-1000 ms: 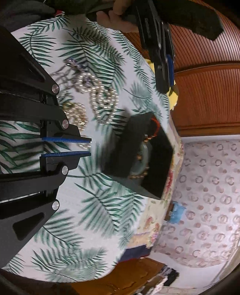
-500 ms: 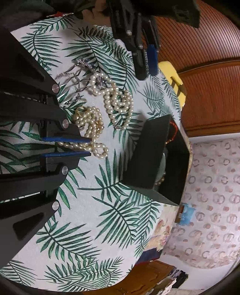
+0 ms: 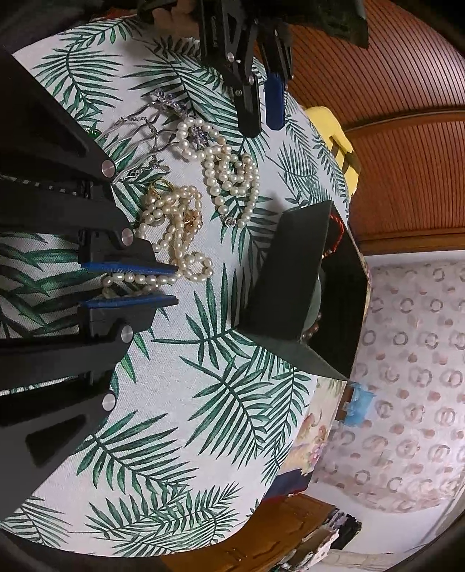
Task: Organize jewelry
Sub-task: 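Open both grippers over the box and withdraw toward the pearls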
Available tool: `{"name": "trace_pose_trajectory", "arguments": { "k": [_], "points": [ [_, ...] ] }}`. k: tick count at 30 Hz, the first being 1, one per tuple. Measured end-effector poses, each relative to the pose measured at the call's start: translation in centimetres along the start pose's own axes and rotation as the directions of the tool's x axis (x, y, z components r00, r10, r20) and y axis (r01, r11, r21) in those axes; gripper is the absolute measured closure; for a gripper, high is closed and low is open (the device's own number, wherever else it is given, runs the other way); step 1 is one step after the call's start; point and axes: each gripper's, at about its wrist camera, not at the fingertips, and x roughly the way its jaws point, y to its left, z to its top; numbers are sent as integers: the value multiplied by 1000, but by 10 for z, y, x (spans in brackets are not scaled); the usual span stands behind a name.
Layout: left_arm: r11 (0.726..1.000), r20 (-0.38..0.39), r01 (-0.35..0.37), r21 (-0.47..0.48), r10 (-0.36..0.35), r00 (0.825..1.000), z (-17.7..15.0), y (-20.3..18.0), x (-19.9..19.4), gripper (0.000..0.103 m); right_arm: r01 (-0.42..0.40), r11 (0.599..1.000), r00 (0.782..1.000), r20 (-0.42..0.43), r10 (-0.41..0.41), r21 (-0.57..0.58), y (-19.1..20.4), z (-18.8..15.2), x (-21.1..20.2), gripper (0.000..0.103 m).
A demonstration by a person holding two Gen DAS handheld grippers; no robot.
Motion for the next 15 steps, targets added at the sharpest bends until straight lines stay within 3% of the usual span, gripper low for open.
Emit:
{"name": "trace_pose_trajectory", "arguments": {
  "k": [6,15],
  "points": [
    [1000,-22,18,-9,-18,1000,8,5,10,54,7,1000,1000,1,-7,-5,-2,1,1,90],
    [996,-77,3,85,4,997,23,-3,27,58,8,1000,1000,1,-8,-6,-1,2,3,90]
  ]
}}
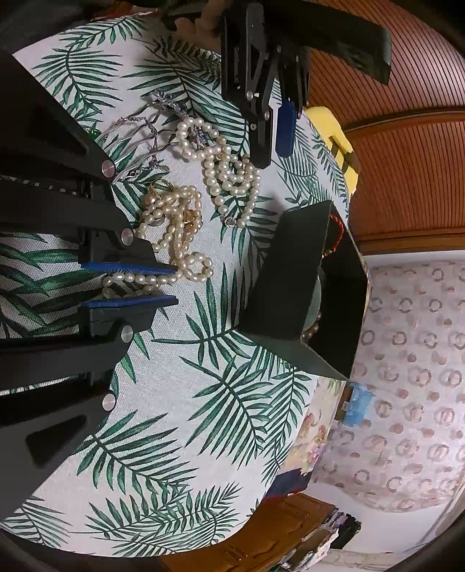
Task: Organize jewelry
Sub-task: 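Open both grippers over the box and withdraw toward the pearls, then grasp the white pearl necklace with the left gripper and lift it toward the box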
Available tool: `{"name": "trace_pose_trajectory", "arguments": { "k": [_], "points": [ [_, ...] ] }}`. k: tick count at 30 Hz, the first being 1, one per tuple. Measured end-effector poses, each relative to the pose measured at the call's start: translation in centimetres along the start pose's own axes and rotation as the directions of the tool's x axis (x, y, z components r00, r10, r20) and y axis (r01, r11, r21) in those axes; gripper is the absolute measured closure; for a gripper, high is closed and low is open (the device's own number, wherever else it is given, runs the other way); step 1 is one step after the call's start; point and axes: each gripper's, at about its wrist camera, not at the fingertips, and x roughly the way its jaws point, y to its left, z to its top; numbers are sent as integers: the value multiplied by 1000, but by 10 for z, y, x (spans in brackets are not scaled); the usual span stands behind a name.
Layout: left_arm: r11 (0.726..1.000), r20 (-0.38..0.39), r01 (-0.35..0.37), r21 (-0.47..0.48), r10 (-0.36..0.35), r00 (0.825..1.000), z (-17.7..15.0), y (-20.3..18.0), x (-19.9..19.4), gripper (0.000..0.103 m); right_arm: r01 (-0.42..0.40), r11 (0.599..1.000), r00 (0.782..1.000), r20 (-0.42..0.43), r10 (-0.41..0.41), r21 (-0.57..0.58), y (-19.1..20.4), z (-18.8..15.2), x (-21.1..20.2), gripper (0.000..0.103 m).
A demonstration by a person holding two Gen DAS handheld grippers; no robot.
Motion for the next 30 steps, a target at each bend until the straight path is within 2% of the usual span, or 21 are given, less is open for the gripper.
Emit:
{"name": "trace_pose_trajectory", "arguments": {
  "k": [7,8,9,10,16,17,19,24,30],
  "points": [
    [999,-35,28,34,-27,999,7,-2,8,58,-1,1000,1000,0,1,0,0,0,0,90],
    [999,-36,34,33,-32,999,8,-2,9,61,0,1000,1000,0,0,0,0,0,0,90],
    [999,-47,36,32,-35,998,10,-2,12,68,0,1000,1000,0,0,0,0,0,0,90],
    [999,-65,39,31,-37,997,10,-1,17,72,0,1000,1000,0,0,0,0,0,0,90],
    [998,-48,34,48,-31,998,10,-4,24,72,-1,1000,1000,0,1,0,0,0,0,90],
    [998,-44,38,49,-36,998,11,-4,25,75,-1,1000,1000,0,1,1,0,-1,0,90],
    [997,-39,48,54,-46,998,11,-5,23,96,0,1000,1000,0,0,0,0,0,0,90],
    [998,-15,55,31,-55,998,8,-8,18,96,0,1000,1000,0,0,0,0,-1,0,90],
    [997,91,75,-12,-73,993,2,-13,-17,96,2,1000,1000,0,-2,-1,0,-1,0,90]
  ]
}}
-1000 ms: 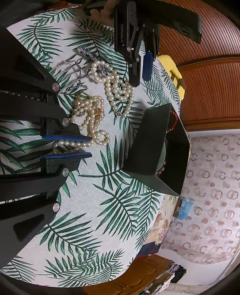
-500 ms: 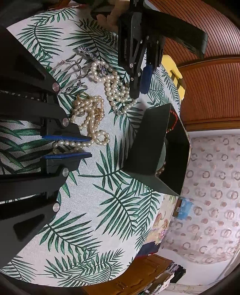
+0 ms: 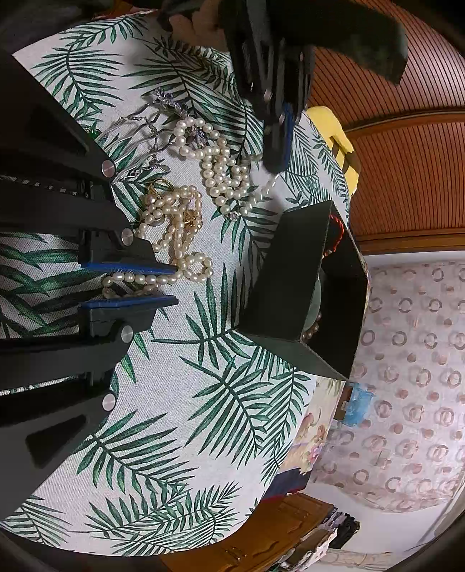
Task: Organize jewelry
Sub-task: 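Grasp the white pearl necklace with the left gripper and lift it toward the box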
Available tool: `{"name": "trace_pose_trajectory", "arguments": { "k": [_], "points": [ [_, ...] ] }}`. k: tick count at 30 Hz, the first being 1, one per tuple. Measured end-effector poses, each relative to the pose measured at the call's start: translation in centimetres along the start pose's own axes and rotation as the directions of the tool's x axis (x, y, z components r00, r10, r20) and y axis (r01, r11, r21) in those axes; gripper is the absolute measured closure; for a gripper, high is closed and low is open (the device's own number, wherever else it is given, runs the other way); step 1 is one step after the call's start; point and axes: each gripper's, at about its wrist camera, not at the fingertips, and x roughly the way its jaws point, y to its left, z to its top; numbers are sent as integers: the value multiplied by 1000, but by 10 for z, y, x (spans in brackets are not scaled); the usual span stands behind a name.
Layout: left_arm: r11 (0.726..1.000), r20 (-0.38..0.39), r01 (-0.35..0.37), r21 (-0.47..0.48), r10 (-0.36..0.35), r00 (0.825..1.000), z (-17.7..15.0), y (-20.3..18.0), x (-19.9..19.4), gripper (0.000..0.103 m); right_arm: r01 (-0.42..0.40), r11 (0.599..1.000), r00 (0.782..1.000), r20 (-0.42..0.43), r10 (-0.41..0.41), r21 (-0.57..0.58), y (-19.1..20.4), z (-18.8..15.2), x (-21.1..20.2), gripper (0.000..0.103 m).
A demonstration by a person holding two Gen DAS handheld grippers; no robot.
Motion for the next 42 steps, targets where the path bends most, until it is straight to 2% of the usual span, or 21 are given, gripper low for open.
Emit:
{"name": "trace_pose_trajectory", "arguments": {
  "k": [4,10,17,20,24,31,42],
  "points": [
    [1000,74,0,-7,1,997,-1,-9,-27,96,1,1000,1000,0,-1,-1,0,0,0,90],
    [1000,141,0,-16,2,990,0,-13,-54,96,4,1000,1000,0,-4,-3,-1,1,0,90],
    [999,189,4,-34,3,982,-3,-10,-71,96,11,1000,1000,0,-11,-10,0,1,-1,90],
    [999,203,13,-41,-4,979,-4,-8,-74,96,17,999,1000,-3,-17,-43,6,2,-1,97],
    [999,205,12,-46,-3,979,-5,-5,-73,96,1,999,1000,-9,-1,-38,7,5,-3,97],
    [999,233,12,-45,-2,973,4,-3,-85,96,10,998,996,90,-5,-57,14,25,-40,97],
    [1000,295,5,-15,-1,955,32,-6,-111,96,44,995,972,235,-23,-85,19,64,-101,97]
  ]
}}
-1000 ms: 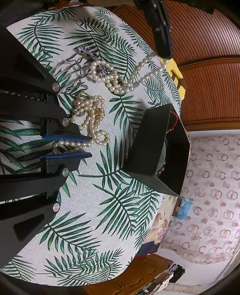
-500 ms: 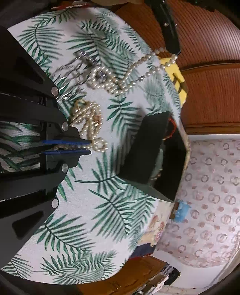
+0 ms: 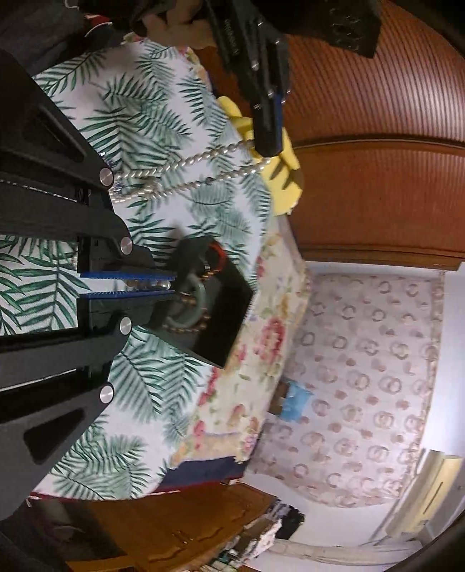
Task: Organize jewelry
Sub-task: 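Grasp the white pearl necklace with the left gripper and lift it toward the box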
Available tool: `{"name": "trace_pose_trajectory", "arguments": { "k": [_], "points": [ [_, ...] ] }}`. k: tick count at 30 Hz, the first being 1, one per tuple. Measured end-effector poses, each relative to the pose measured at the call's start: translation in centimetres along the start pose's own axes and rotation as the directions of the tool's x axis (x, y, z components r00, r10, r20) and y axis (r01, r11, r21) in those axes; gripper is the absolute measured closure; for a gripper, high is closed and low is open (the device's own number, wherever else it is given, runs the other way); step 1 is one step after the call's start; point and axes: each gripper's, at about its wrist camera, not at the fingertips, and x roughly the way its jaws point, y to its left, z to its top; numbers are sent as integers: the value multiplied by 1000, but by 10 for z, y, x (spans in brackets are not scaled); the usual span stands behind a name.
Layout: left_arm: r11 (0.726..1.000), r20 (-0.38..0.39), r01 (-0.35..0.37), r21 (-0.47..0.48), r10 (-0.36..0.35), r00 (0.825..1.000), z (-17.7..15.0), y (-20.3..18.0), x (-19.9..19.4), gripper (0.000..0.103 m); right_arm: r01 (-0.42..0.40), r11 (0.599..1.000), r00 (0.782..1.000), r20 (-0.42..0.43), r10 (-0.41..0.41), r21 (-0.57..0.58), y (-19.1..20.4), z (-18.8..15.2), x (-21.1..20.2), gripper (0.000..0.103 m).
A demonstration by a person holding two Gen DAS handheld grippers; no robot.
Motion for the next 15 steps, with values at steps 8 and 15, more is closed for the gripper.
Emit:
{"name": "trace_pose_trajectory", "arguments": {
  "k": [8,15],
  "points": [
    [1000,32,-2,23,1,999,18,-4,-8,96,20,999,998,67,-18,-27,1,26,-27,97],
    [999,52,1,40,-3,999,35,-6,-7,96,42,998,994,105,-37,-45,-1,47,-39,97]
  ]
}}
